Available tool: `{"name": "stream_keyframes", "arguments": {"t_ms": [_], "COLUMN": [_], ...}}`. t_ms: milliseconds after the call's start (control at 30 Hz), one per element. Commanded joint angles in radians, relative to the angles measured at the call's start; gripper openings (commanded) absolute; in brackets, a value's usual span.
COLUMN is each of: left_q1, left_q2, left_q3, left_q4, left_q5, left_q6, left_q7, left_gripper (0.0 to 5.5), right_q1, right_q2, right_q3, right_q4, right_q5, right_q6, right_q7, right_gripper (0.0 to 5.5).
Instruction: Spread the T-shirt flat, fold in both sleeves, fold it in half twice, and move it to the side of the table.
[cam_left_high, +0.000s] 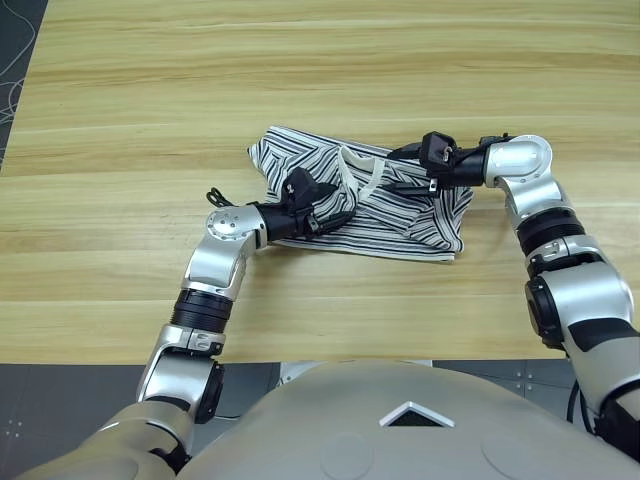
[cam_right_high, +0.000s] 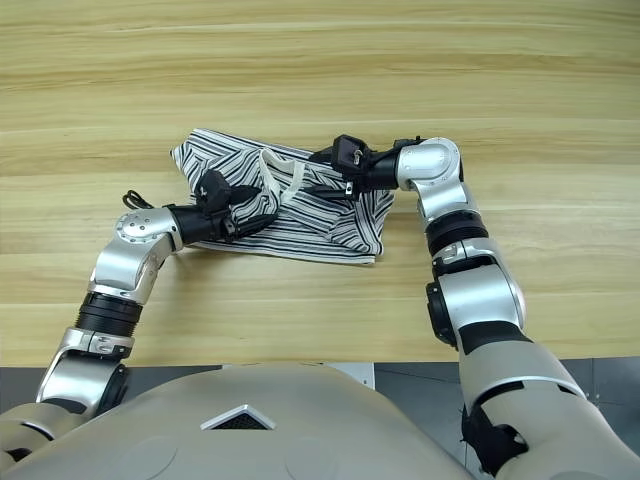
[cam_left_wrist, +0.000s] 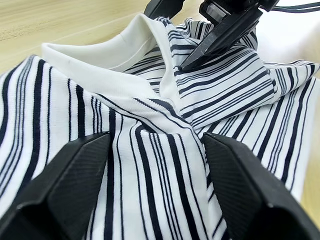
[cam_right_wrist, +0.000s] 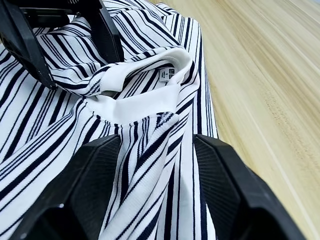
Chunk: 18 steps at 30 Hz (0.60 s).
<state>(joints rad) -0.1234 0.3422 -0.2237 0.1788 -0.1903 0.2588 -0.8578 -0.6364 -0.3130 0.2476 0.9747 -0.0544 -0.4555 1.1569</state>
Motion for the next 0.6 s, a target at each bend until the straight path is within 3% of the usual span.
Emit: {"name": "stream_keyframes", "arguments": {"t_ms": [33, 333, 500, 600], "left_q1": [-0.008, -0.007, -0.01, -0.009], "left_q2": [0.002, 0.002, 0.0, 0.001], "left_q3": [-0.008, -0.006, -0.007, -0.007], "left_q4": [0.0, -0.003, -0.002, -0.009], "left_q5": [0.01, 0.012, 0.01, 0.005], "left_q6": [-0.003, -0.007, -0.009, -0.006], "left_q7": [-0.001, 0.005, 0.001, -0.004], "left_gripper": [2.45, 0.96, 0.17, 0.11], "right_q1": [-0.017, -0.014, -0.016, -0.015], "right_q2": [0.007, 0.008, 0.007, 0.006], "right_q3": [0.002, 0.001, 0.0, 0.0], "right_q4": [0.0, -0.001, 0.001, -0.001], "right_q5": [-0.006, -0.005, -0.005, -0.004], "right_q6": [-0.01, -0.015, -0.017, -0.018], "right_q7": [0.003, 0.005, 0.005, 0.008], "right_gripper": [2.06, 0.33, 0.1, 0.1]}}
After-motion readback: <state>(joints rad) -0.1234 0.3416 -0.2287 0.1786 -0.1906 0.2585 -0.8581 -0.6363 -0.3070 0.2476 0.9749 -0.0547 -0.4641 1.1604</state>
